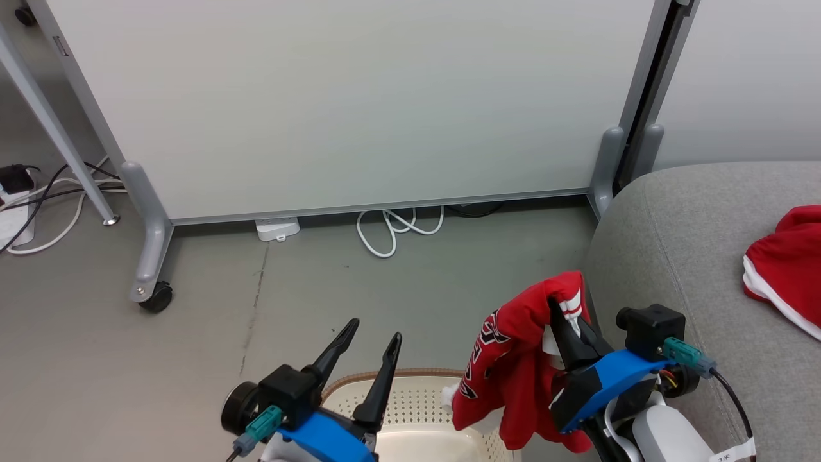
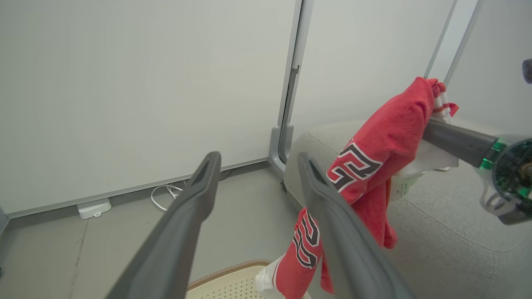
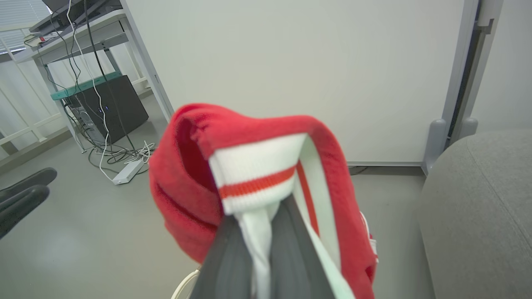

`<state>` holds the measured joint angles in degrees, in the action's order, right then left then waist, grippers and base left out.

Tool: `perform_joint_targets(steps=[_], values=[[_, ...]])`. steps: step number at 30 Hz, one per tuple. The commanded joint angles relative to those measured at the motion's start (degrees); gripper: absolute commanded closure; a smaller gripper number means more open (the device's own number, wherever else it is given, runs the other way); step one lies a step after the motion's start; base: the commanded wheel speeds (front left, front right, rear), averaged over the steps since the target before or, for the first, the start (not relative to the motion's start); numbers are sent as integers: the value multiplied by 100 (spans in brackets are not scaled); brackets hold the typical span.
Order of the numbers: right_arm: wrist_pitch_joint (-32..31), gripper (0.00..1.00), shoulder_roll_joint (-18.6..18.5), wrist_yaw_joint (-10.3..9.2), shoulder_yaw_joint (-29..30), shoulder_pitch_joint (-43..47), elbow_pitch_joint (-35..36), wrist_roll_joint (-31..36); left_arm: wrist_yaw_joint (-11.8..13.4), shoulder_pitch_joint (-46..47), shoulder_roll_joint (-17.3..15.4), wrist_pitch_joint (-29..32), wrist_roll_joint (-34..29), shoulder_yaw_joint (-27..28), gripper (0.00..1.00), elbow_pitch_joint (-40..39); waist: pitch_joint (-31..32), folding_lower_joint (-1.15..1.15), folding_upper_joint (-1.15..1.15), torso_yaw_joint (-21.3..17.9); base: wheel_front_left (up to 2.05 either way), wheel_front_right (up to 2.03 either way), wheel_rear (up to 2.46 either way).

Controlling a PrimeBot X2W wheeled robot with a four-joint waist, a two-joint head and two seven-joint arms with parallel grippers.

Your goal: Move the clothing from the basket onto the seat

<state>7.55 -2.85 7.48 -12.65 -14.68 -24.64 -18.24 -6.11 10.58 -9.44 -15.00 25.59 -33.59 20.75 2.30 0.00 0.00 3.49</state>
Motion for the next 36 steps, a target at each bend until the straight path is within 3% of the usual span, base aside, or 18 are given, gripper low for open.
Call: perform_joint_targets(steps=[1, 10, 21, 30, 36], values=[[-16, 100, -7, 3, 14, 51, 41, 28, -26, -61, -29, -25, -49, 54, 0, -19, 0, 0, 0, 7, 0, 0, 0], [9, 100, -7, 3, 41, 97, 47, -24, -122, -448, 77, -25, -337, 453, 0, -63, -19, 0, 0, 95, 0, 0, 0], [26, 100, -7, 3, 11, 59, 33, -61, -154, -516, 176, -26, -488, 518, 0, -103, -40, 0, 0, 25, 0, 0, 0], [12, 100, -8, 3, 0, -32, 15, -57, -156, -405, 177, -26, -443, 424, 0, -122, -70, 0, 0, -337, 0, 0, 0], [13, 100, -7, 3, -41, -77, -6, -53, -140, -382, 183, -26, -425, 415, 0, -123, -105, 0, 0, -786, 0, 0, 0]])
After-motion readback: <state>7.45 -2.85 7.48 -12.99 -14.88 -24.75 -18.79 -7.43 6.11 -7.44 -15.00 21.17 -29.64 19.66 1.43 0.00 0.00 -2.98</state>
